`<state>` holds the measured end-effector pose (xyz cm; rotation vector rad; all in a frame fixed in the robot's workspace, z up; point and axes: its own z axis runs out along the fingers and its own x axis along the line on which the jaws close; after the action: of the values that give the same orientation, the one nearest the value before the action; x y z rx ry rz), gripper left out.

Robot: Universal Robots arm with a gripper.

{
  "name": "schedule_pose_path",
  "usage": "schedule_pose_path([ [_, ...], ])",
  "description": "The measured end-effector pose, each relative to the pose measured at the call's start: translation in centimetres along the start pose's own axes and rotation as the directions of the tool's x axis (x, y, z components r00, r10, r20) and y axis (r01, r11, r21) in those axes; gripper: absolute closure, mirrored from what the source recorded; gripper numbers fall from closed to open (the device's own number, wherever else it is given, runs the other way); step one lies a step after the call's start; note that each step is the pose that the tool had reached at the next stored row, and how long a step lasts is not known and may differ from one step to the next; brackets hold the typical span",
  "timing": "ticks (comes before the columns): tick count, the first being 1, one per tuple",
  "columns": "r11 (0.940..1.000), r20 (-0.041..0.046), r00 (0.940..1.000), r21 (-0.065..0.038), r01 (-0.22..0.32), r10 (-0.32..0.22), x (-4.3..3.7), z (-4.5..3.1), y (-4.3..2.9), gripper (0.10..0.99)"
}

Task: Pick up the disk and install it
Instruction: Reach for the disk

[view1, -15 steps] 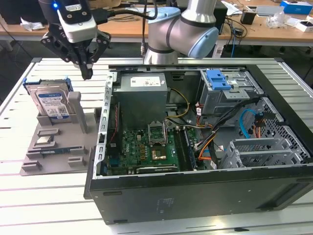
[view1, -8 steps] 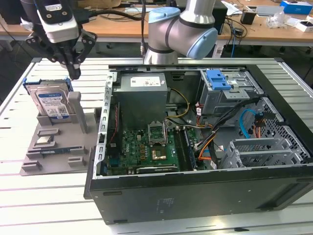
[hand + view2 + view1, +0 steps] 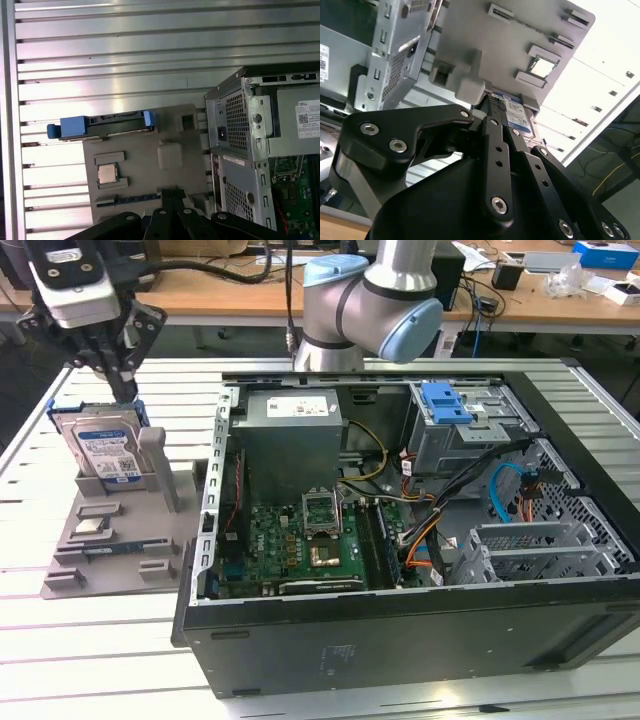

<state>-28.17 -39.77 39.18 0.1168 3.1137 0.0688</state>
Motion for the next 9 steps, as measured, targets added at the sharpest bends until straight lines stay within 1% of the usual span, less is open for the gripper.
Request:
schedule_pose_path([
  [1,1.0000,0.0000,1.0000,0.000,0.000,0.000,0.74,0.00,-0.06,0.980],
  [2,1.0000,0.0000,1.0000,0.000,0.000,0.000,1.07,0.00,-0.08,0.980],
  [4,1.0000,0.0000,1.0000,0.000,0.000,0.000,2.07,-0.01,-0.16,0.980],
  [9,1.0000,0.0000,1.0000,0.000,0.000,0.000,3.83,0.00,-0.29,0.980],
])
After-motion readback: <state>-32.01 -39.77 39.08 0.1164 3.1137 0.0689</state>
